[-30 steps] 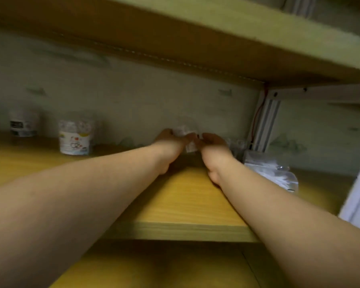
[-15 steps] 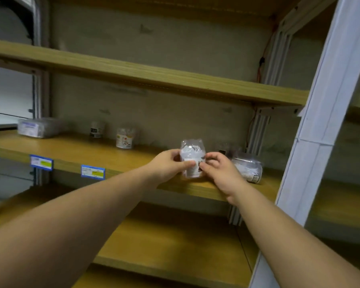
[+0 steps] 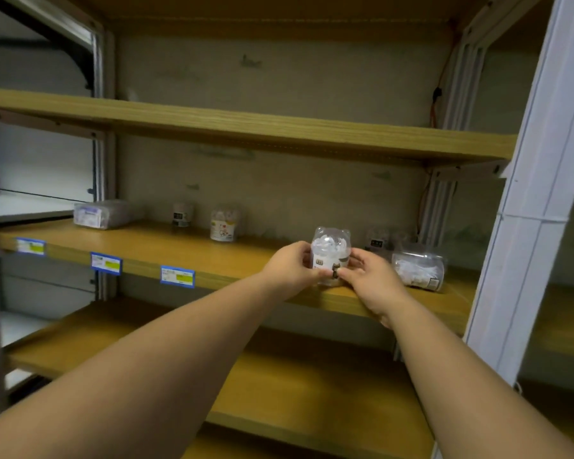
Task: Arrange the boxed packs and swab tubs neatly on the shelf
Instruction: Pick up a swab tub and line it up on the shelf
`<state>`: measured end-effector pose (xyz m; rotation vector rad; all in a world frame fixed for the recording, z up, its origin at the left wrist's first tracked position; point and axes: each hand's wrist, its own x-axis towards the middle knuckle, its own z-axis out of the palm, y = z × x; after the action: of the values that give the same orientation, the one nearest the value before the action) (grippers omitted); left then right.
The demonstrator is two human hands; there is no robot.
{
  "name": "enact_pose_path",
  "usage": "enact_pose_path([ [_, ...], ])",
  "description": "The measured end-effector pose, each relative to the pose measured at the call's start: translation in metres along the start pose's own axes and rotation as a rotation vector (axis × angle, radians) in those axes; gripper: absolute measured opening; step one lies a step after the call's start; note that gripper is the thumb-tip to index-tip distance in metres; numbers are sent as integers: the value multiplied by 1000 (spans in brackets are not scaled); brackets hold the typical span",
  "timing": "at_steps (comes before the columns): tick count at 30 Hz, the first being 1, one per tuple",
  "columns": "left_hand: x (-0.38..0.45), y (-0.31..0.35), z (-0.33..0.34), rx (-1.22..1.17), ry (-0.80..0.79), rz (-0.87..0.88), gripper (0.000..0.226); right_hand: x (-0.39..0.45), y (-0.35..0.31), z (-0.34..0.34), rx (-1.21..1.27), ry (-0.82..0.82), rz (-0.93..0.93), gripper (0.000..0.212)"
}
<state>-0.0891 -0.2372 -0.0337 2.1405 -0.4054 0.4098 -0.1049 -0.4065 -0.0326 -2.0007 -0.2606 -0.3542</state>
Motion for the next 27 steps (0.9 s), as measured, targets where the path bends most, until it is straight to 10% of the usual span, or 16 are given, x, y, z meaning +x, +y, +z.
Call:
enact_pose_path([
  [18,-6,-127,-210,-23,52,17,48,31,-118,206,55,5,-62,38],
  [27,20,-171,-206,-99,-54,83,57,45,-95,230,67,63,27,42],
])
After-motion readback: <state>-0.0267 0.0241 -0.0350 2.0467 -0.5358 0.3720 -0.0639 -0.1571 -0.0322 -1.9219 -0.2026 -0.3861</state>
